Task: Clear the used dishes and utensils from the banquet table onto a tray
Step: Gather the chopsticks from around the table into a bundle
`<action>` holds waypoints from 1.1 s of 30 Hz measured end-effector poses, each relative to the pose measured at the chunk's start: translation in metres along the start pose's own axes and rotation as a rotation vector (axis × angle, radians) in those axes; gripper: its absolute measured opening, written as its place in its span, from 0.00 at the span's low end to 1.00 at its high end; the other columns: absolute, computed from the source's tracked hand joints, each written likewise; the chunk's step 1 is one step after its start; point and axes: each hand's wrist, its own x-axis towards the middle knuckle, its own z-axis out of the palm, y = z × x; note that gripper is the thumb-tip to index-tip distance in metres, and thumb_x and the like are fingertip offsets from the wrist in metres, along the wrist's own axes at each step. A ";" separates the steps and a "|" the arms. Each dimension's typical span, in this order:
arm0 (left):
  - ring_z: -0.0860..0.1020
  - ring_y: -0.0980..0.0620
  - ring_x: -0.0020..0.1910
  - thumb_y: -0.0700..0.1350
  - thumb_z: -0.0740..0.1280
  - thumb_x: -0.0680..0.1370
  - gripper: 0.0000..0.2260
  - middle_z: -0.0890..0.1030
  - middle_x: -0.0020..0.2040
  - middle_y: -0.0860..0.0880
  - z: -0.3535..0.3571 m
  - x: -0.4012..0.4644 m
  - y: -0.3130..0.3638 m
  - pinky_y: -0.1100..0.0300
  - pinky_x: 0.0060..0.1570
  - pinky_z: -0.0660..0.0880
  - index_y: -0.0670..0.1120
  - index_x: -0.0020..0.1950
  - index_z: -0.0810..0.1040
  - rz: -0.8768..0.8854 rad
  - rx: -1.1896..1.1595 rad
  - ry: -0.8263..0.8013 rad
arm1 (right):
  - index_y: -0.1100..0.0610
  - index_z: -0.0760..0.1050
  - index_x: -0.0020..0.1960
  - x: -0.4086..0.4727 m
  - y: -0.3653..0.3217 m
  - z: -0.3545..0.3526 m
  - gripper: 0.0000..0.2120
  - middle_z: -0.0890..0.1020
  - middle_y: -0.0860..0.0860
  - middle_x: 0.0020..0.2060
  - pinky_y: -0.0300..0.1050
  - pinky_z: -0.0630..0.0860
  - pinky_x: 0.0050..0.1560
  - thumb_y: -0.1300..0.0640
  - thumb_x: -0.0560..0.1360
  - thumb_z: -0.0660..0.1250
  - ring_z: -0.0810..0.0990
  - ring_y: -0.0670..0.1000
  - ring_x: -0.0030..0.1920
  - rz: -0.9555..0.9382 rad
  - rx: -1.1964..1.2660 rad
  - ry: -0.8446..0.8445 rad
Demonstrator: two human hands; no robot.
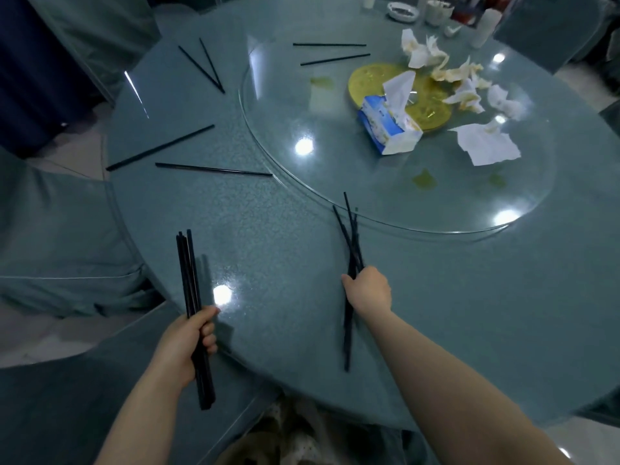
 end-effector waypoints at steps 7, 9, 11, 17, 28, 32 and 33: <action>0.66 0.57 0.18 0.42 0.63 0.80 0.05 0.68 0.22 0.54 0.014 0.005 0.011 0.68 0.19 0.65 0.44 0.44 0.73 -0.049 0.010 -0.065 | 0.58 0.65 0.35 -0.006 0.008 -0.012 0.15 0.73 0.52 0.33 0.42 0.66 0.32 0.53 0.77 0.60 0.73 0.54 0.34 -0.057 -0.149 -0.081; 0.66 0.57 0.18 0.41 0.63 0.79 0.06 0.68 0.22 0.53 0.021 0.005 0.012 0.69 0.19 0.64 0.45 0.43 0.72 -0.053 0.022 -0.088 | 0.59 0.66 0.36 -0.008 0.016 -0.014 0.12 0.73 0.53 0.33 0.44 0.66 0.33 0.55 0.75 0.58 0.73 0.56 0.36 -0.058 -0.115 -0.085; 0.66 0.57 0.18 0.41 0.63 0.79 0.06 0.68 0.22 0.53 0.027 0.002 0.012 0.69 0.19 0.64 0.45 0.43 0.72 -0.057 0.036 -0.108 | 0.60 0.66 0.38 -0.012 0.024 -0.015 0.09 0.72 0.52 0.33 0.45 0.64 0.33 0.56 0.75 0.57 0.72 0.56 0.37 -0.075 -0.043 -0.097; 0.65 0.58 0.18 0.41 0.62 0.80 0.06 0.67 0.22 0.54 0.035 -0.013 0.011 0.69 0.19 0.63 0.45 0.43 0.72 -0.075 0.039 -0.164 | 0.56 0.64 0.40 -0.025 0.031 -0.023 0.07 0.73 0.54 0.33 0.42 0.73 0.26 0.60 0.77 0.57 0.72 0.52 0.29 -0.152 0.491 0.049; 0.65 0.58 0.18 0.44 0.61 0.80 0.07 0.66 0.23 0.54 0.039 -0.056 0.006 0.69 0.20 0.64 0.45 0.43 0.73 -0.016 -0.033 -0.189 | 0.53 0.61 0.33 -0.040 0.023 -0.063 0.22 0.65 0.54 0.25 0.40 0.62 0.24 0.38 0.69 0.66 0.65 0.49 0.24 -0.352 0.930 0.179; 0.64 0.58 0.19 0.44 0.61 0.80 0.06 0.66 0.23 0.54 0.035 -0.071 -0.001 0.69 0.20 0.63 0.45 0.44 0.72 0.035 -0.029 -0.179 | 0.55 0.64 0.33 -0.045 0.033 -0.058 0.20 0.69 0.52 0.23 0.37 0.66 0.24 0.43 0.73 0.66 0.68 0.46 0.21 -0.410 0.907 0.193; 0.64 0.58 0.19 0.44 0.61 0.80 0.06 0.66 0.23 0.54 0.034 -0.073 -0.003 0.69 0.20 0.63 0.45 0.44 0.72 0.043 -0.032 -0.175 | 0.54 0.65 0.33 -0.046 0.035 -0.056 0.19 0.70 0.51 0.22 0.38 0.67 0.25 0.45 0.75 0.66 0.69 0.46 0.22 -0.416 0.902 0.190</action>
